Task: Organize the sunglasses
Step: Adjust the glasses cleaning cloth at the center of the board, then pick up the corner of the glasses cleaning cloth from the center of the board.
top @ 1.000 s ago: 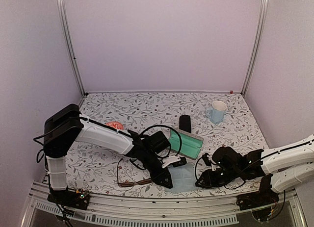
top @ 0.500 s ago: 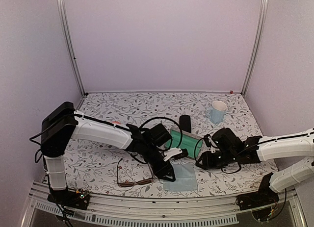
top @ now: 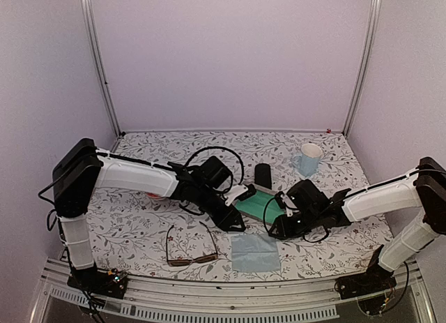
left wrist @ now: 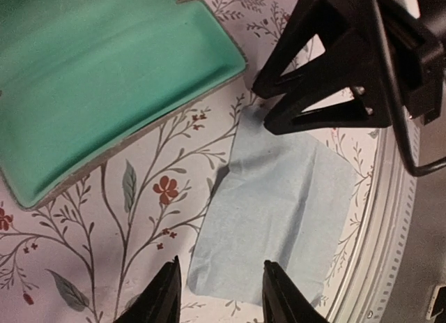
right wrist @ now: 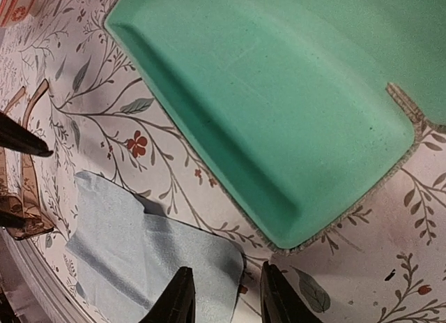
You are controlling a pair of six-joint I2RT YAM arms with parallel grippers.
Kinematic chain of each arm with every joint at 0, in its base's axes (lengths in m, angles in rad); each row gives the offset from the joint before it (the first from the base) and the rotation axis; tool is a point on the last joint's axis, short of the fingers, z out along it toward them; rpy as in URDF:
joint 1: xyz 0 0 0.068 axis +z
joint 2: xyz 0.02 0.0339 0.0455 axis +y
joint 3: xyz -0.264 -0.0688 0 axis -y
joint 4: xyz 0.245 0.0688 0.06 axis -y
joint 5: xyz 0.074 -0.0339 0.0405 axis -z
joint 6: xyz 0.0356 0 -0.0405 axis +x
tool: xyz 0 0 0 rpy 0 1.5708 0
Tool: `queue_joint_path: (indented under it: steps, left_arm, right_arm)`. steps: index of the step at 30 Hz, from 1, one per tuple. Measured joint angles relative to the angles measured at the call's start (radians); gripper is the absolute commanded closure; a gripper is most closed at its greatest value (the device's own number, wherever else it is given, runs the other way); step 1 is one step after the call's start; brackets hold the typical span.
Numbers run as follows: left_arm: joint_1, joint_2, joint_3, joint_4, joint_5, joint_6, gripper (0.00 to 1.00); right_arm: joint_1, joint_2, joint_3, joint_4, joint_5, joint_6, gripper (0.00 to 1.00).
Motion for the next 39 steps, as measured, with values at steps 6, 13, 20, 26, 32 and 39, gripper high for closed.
queue_joint_path:
  steps: [6,13,20,26,32,39]
  left_arm:
    - [0.014,0.048,0.0,0.0,-0.02,0.001,0.62]
    - [0.008,0.079,-0.004,-0.013,-0.034,0.013,0.68]
    - [-0.011,0.079,-0.004,-0.019,-0.056,0.027,0.77]
    - [-0.021,0.079,-0.005,-0.029,-0.062,0.034,0.87]
    - [-0.022,0.079,-0.009,-0.034,-0.059,0.035,0.94]
    - [-0.023,0.079,-0.012,-0.036,-0.045,0.035,1.0]
  right_arm:
    - [0.0,0.031,0.005,0.035,-0.022,-0.01,0.71]
    - [0.0,0.056,0.017,0.055,-0.028,-0.015,0.8]
    - [-0.001,0.058,0.018,0.053,-0.024,-0.019,0.89]
    - [-0.003,0.058,0.018,0.05,-0.016,-0.02,0.94]
    - [-0.007,0.058,0.018,0.048,-0.012,-0.019,0.97]
    - [-0.013,0.058,0.018,0.048,-0.012,-0.021,0.99]
